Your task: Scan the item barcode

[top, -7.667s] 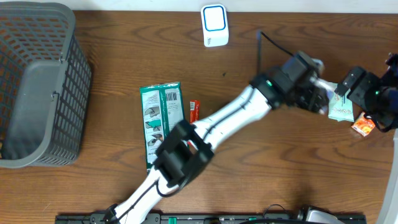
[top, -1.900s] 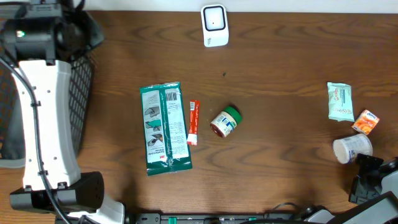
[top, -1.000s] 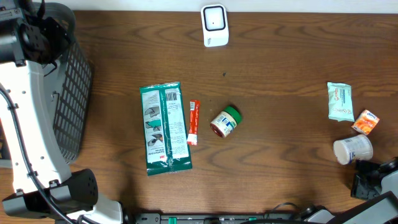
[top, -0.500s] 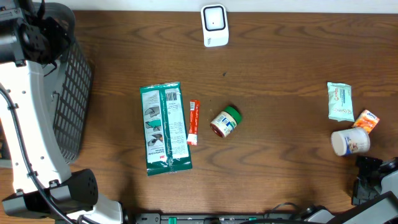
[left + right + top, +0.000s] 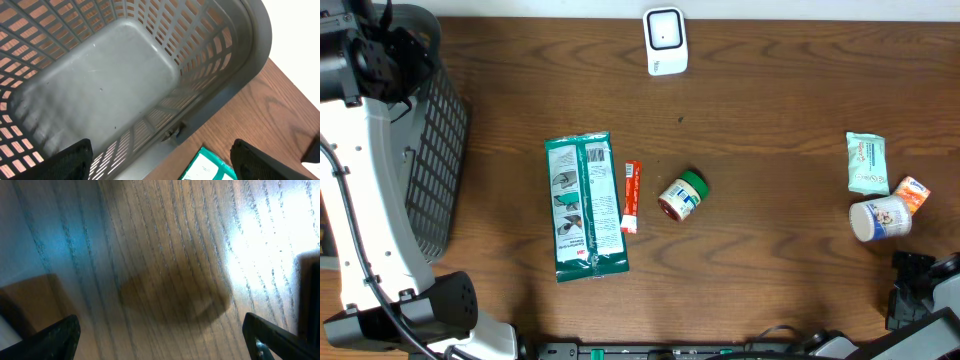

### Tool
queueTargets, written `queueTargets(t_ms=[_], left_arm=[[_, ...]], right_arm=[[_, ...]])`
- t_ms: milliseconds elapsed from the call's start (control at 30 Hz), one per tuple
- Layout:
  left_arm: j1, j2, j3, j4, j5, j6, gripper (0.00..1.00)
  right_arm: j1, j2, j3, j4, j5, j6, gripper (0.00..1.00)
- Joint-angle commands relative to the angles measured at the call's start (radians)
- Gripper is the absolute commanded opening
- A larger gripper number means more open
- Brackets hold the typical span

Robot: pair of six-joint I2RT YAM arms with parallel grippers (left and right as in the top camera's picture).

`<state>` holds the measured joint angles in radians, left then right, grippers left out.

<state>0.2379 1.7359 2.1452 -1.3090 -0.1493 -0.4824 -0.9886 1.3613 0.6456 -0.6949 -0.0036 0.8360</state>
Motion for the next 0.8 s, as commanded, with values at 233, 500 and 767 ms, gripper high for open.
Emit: queueTargets(t_ms=[233, 500, 767], left_arm=[[0.003, -0.008, 0.005, -0.004, -0.020, 0.002, 0.88], [0.003, -0.008, 0.005, -0.004, -0.020, 0.002, 0.88], [0.003, -0.008, 0.005, -0.004, -0.020, 0.002, 0.88]], right_arm=[[0.007, 0.000, 0.002, 0.000, 0.021, -0.007, 0.99], [0.007, 0.000, 0.002, 0.003, 0.022, -0.007, 0.99], [0.006, 0.000, 0.003, 0.011, 0.034, -0.008, 0.99]])
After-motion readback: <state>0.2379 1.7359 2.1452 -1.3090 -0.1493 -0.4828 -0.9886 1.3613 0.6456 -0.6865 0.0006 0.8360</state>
